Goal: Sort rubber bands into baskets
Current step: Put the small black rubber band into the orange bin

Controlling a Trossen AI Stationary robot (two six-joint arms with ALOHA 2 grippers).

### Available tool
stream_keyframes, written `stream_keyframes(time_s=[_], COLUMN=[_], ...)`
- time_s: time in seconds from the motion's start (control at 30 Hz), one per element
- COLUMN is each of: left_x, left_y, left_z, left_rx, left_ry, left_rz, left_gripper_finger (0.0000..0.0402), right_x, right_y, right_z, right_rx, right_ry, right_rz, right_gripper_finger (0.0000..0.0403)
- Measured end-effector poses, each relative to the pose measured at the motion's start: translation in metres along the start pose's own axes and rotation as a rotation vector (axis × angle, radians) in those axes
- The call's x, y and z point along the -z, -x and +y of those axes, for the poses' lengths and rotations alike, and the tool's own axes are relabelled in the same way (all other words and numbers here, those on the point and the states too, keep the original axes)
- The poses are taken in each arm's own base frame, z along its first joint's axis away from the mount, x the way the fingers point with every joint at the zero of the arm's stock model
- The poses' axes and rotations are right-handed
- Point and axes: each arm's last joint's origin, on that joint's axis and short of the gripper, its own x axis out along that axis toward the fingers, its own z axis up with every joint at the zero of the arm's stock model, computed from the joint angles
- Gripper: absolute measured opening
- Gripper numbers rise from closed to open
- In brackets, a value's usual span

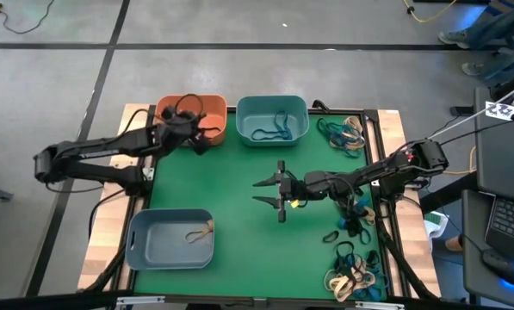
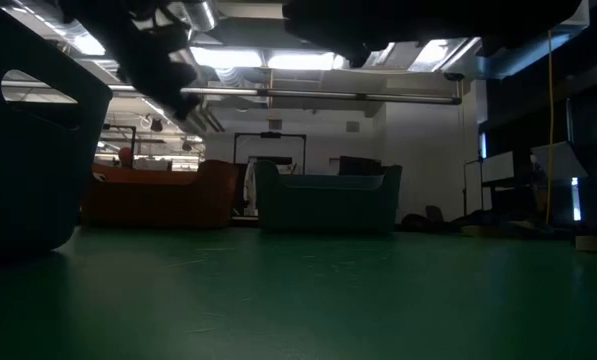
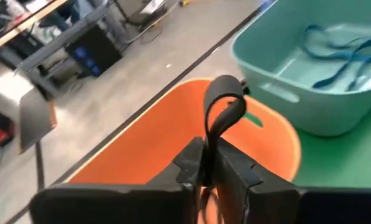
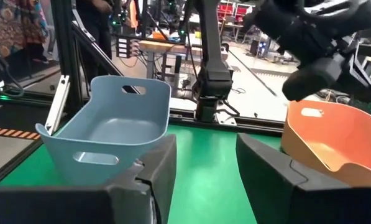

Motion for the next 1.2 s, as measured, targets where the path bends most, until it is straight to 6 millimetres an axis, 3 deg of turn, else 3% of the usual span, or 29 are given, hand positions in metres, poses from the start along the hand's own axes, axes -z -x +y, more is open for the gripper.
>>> stream_keyframes(time_s=[0.2, 0.4, 0.83, 1.2], left_x=[0.009, 0.012, 0.002, -0.007], left_y=[-0.017, -0.014, 0.018, 0.042], left_z=[0.008, 0.011, 0.006, -0.020], left_rx=[-0.068, -0.032, 0.149, 0.320], left_ry=[-0.006, 0.014, 0.058, 0.048], left_rz=[0.112, 0.176, 0.082, -0.080], left_gripper_finger=[0.0095, 0.0139, 0.0145, 0.0145], right_x=[0.001, 0.001, 0.001, 0.001], right_y=[0.000, 0.000, 0.000, 0.000], right_z=[0.000, 0.000, 0.000, 0.000], right_rx=[0.002, 0.002, 0.002, 0.002], right_ry=[0.002, 0.002, 0.002, 0.002], right_rz=[0.011, 0.011, 0.011, 0.010], right_gripper_finger=[0.0166, 0.0166, 0.0166, 0.0166])
